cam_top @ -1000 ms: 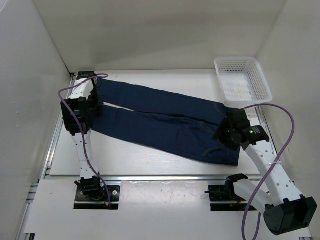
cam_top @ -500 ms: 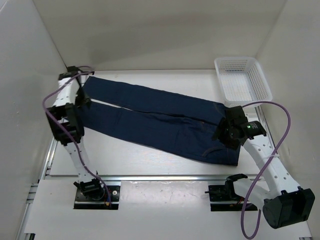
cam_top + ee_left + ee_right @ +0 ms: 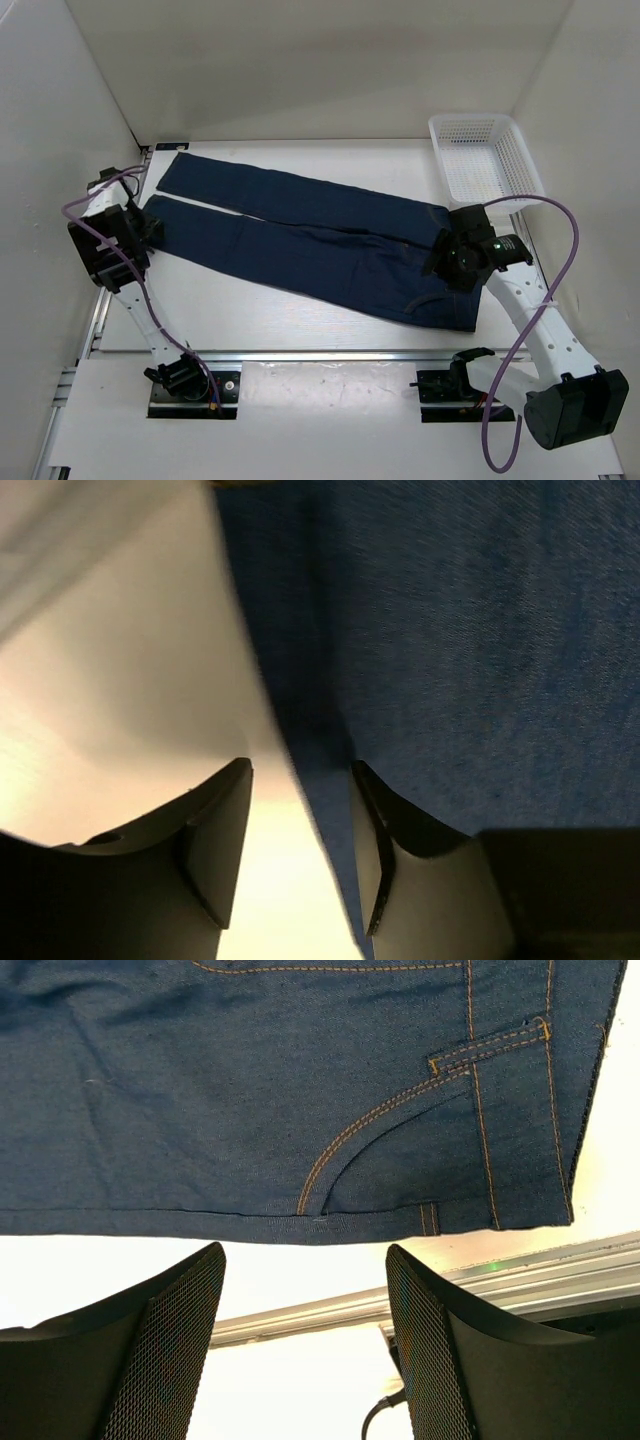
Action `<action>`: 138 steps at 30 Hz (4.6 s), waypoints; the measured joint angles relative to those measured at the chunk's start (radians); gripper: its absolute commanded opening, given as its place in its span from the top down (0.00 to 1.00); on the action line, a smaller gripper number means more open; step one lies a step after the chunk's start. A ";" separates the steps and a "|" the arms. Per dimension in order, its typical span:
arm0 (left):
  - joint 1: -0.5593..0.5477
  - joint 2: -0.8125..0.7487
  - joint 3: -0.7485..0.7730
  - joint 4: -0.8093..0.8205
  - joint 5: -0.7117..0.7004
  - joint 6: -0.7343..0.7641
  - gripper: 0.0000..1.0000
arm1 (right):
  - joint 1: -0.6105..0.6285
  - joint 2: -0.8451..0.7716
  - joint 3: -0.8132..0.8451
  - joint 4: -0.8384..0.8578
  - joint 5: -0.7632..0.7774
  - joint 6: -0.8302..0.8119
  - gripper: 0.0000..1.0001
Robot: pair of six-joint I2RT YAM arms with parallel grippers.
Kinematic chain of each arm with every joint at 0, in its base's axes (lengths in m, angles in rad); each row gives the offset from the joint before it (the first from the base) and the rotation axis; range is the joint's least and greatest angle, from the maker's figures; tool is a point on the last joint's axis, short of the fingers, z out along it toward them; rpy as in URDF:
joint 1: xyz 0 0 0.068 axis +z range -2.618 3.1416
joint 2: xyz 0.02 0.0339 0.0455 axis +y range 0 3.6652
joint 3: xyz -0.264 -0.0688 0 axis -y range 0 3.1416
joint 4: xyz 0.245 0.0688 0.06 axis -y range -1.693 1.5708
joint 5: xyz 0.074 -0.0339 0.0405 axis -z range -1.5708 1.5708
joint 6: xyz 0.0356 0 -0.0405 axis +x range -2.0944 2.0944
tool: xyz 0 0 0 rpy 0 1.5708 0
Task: Fold and stack the trousers
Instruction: Fold the trousers
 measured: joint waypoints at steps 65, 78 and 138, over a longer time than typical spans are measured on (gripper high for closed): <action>-0.054 -0.189 0.092 -0.045 0.092 -0.002 0.90 | 0.009 -0.032 -0.371 0.051 0.156 0.703 1.00; -0.020 -0.467 -0.037 -0.075 0.084 -0.013 0.90 | 0.014 -0.315 -0.272 -0.138 0.243 0.609 1.00; -0.206 0.235 0.872 -0.138 0.094 0.072 0.90 | -0.107 0.525 0.382 0.118 0.475 0.245 1.00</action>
